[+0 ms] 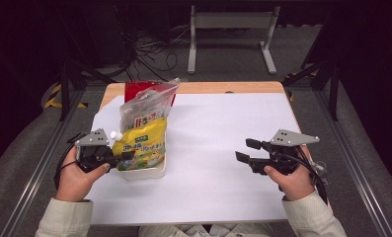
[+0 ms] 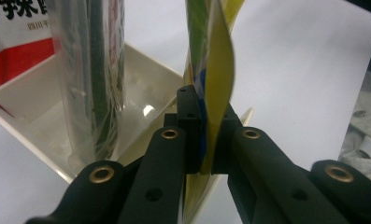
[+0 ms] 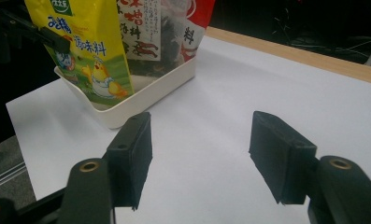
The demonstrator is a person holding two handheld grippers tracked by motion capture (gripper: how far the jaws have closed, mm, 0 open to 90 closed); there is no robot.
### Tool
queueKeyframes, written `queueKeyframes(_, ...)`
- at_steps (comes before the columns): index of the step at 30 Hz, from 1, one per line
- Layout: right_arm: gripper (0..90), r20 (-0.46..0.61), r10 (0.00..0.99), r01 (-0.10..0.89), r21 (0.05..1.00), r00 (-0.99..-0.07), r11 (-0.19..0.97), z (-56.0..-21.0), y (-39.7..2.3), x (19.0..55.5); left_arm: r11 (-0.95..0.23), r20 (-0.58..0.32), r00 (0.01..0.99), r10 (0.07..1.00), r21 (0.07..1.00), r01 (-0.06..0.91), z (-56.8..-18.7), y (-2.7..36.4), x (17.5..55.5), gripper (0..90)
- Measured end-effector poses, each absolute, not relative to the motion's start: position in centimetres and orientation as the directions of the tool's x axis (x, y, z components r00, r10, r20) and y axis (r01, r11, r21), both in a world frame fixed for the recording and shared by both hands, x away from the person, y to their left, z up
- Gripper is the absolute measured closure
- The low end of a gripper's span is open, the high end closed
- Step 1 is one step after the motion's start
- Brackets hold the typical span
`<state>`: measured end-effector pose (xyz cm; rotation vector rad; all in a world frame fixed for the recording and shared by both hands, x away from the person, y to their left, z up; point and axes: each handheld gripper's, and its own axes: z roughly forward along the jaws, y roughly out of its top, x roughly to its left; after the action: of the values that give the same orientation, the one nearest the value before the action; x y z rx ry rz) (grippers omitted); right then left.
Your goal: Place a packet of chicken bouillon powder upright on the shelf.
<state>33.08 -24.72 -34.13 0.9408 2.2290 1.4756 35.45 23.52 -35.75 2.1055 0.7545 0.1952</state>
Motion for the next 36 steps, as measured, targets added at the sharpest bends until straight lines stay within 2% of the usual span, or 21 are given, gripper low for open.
queueKeyframes(12,39.0,0.102,0.667,0.357,0.898,-0.738,0.257,-34.3,-24.6,33.1,-0.449,-0.141,0.767,0.627,0.739,0.503,-36.5,23.8,35.7,86.7)
queueKeyframes(26,38.8,0.110,0.663,0.363,0.896,-0.740,0.257,-34.4,-24.5,33.3,-0.414,-0.171,0.749,0.640,0.745,0.524,-37.2,24.5,36.2,86.1)
queueKeyframes(27,38.8,0.113,0.662,0.363,0.896,-0.741,0.254,-34.4,-24.6,33.3,-0.416,-0.167,0.751,0.639,0.746,0.520,-37.2,24.6,36.2,82.4)
queueKeyframes(28,38.8,0.113,0.662,0.363,0.896,-0.741,0.254,-34.4,-24.6,33.3,-0.412,-0.169,0.747,0.643,0.746,0.524,-37.2,24.6,36.1,82.4)
queueKeyframes(30,38.6,0.115,0.662,0.364,0.897,-0.740,0.251,-34.4,-24.6,33.3,-0.413,-0.163,0.744,0.648,0.746,0.523,-37.1,24.6,36.0,73.4)
queueKeyframes(32,38.4,0.116,0.662,0.364,0.897,-0.740,0.249,-34.3,-24.6,33.4,-0.405,-0.153,0.739,0.656,0.755,0.516,-36.9,24.6,35.7,60.5)
queueKeyframes(34,38.2,0.116,0.663,0.364,0.897,-0.740,0.250,-34.3,-24.6,33.4,-0.399,-0.159,0.739,0.655,0.758,0.517,-36.7,24.7,35.6,52.6)
queueKeyframes(35,37.9,0.116,0.663,0.364,0.897,-0.739,0.249,-34.3,-24.6,33.4,-0.389,-0.153,0.737,0.658,0.769,0.507,-36.6,24.7,35.4,52.6)
queueKeyframes(36,37.3,0.114,0.666,0.363,0.898,-0.737,0.248,-34.3,-24.7,33.4,-0.380,-0.156,0.736,0.658,0.776,0.504,-36.4,24.8,35.2,44.9)
